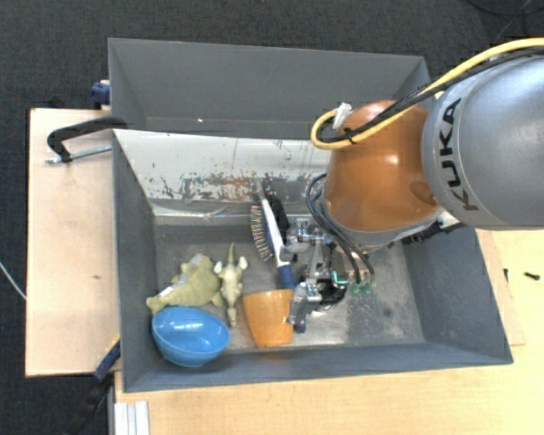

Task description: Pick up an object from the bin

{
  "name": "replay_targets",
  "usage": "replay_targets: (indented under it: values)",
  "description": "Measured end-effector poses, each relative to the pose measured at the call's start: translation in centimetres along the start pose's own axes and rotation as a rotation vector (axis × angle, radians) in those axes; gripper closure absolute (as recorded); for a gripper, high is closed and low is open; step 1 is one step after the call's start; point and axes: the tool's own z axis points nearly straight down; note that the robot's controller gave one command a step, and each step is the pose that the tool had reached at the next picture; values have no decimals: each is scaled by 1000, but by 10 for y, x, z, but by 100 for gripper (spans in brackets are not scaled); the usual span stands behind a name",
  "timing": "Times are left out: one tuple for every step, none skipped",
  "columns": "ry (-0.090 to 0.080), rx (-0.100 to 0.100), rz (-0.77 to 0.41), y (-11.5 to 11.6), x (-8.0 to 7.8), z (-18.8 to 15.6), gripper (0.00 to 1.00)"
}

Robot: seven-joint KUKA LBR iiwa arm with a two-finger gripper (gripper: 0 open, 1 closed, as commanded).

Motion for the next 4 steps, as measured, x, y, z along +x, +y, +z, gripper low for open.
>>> replay_targets:
  values:
    - [14,-8,234,-56,-37,102,0]
    - [15,-9,230,-54,-36,101,100]
    - [-22,0,-37,-57,-51,-71,100]
    - [-14,-1,-35,-57,-50,-67,0]
